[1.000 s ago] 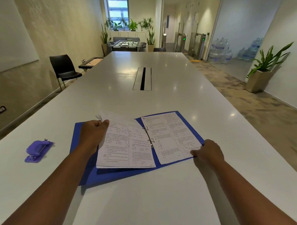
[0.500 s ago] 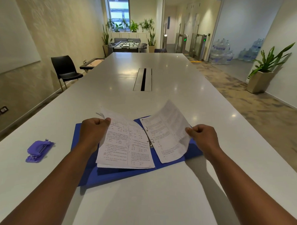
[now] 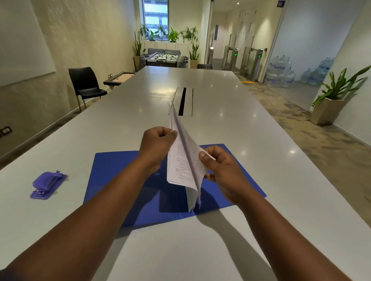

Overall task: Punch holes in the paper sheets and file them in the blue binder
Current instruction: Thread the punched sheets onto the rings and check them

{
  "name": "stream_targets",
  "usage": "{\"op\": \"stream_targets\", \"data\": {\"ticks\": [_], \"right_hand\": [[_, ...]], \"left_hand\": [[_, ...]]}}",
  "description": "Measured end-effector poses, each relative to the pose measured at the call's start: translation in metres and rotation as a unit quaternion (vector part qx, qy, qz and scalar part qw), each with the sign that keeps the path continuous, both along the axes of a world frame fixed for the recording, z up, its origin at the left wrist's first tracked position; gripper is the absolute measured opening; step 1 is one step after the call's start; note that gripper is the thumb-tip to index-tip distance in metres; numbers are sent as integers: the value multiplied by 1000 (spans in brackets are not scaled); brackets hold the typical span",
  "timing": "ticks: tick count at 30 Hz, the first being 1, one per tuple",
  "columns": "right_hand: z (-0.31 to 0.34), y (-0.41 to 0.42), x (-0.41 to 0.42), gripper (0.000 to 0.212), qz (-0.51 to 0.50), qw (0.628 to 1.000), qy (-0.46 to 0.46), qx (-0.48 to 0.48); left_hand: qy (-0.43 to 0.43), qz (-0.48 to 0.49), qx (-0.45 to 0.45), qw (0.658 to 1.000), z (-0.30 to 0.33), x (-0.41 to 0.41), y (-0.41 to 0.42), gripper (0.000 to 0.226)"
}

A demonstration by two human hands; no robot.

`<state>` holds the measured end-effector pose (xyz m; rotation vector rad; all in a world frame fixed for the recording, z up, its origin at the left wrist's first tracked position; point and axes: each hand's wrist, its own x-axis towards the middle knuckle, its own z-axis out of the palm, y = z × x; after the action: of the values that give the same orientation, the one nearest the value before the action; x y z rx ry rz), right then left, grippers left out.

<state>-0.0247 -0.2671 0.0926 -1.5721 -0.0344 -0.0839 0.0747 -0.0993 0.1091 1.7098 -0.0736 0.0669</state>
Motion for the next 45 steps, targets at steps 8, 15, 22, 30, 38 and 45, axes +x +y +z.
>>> {"op": "stream_targets", "data": {"ticks": [8, 15, 22, 30, 38, 45], "right_hand": [[-26, -13, -4, 56, -3, 999, -44, 20], [-48, -35, 3, 65, -168, 978, -37, -121], [-75, -68, 11, 60, -260, 964, 35, -52], [-91, -111, 31, 44, -283, 948, 140, 38], [-101, -142, 45, 20, -242, 936, 255, 36], [-109, -151, 57, 29, -223, 929, 220, -197]], "left_hand": [[47, -24, -91, 994, -7, 2, -49, 5], [116, -76, -237, 962, -25, 12, -69, 37], [95, -3, 38, 995, -90, 35, -36, 27], [57, -71, 158, 983, -138, 29, -39, 50], [9, -98, 203, 974, -149, 33, -35, 32], [-28, -183, 317, 930, -155, 31, -28, 65]]}}
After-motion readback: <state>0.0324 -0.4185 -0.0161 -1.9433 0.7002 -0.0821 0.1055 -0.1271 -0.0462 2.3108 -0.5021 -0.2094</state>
